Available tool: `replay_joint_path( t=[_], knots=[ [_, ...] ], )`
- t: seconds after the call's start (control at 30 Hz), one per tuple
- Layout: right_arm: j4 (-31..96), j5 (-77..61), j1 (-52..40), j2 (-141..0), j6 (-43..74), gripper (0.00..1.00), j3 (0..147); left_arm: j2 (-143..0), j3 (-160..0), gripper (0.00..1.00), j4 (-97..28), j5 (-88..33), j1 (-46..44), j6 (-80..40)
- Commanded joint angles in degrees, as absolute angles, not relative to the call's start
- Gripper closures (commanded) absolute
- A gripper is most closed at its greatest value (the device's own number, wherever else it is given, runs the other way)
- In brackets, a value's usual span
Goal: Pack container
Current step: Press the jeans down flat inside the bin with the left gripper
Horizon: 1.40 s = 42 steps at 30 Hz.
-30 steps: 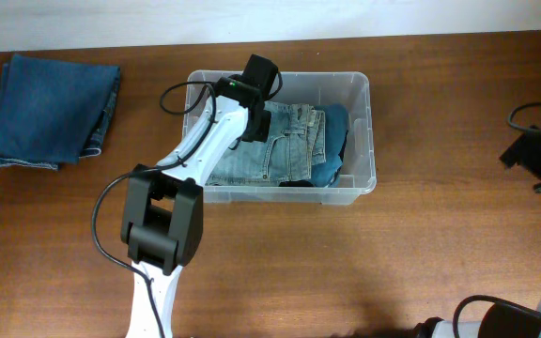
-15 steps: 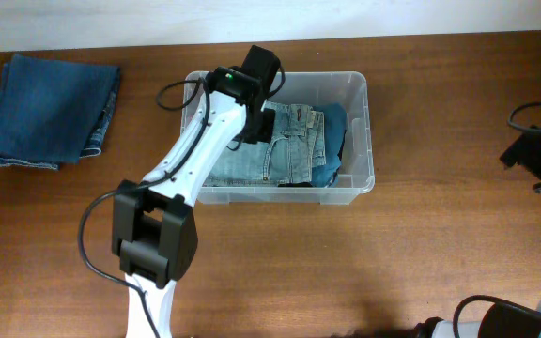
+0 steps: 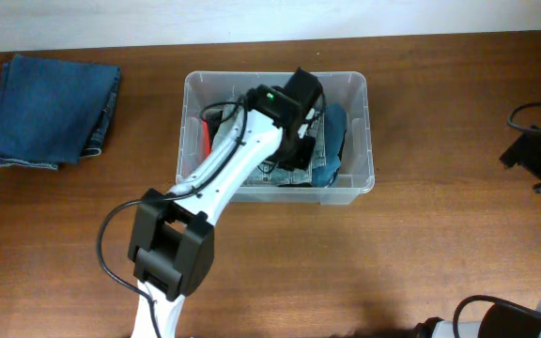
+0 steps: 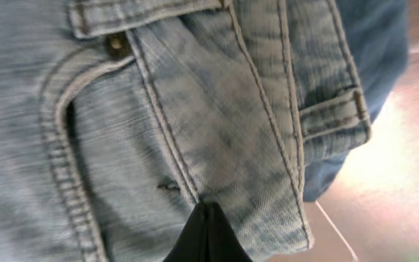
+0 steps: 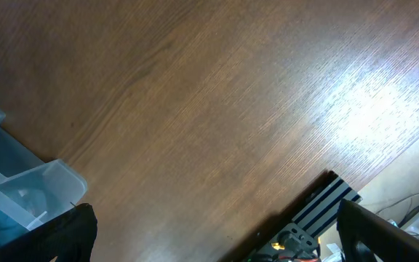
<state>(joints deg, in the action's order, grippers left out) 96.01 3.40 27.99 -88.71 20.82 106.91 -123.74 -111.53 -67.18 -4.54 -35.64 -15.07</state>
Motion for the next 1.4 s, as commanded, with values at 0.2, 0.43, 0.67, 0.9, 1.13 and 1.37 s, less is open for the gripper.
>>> replay_joint_path(
  t=[0.2,0.43,0.67,0.9,1.13,1.37],
  knots=[
    [96.05,3.46,28.23,-88.49,21.10,0.02,107.02,-123.04,-103.04,0.98,-60.88,-3.40,-35.75,-16.88],
    [96.03,3.46,28.23,-88.49,21.10,0.01,107.02,-121.56,-112.49,0.98,-62.50,0.38,-33.12,-16.84],
    [96.03,3.46,28.23,-88.49,21.10,0.02,107.02,-121.93,-115.11,0.94,-61.95,7.35,-27.11,-16.91],
    [96.03,3.46,28.23,-88.51,21.10,0.02,107.02,-127.00,-115.00,0.94,-59.72,7.40,-22.52,-16.29],
    [96.03,3.49,28.23,-88.49,21.10,0.02,107.02,-132.97,-115.00,0.94,-58.96,14.31,-22.37,-15.79],
    [96.03,3.49,28.25,-88.49,21.10,0.01,107.02,-133.25,-116.01,0.94,-61.49,19.94,-22.46,-15.77]
  ],
)
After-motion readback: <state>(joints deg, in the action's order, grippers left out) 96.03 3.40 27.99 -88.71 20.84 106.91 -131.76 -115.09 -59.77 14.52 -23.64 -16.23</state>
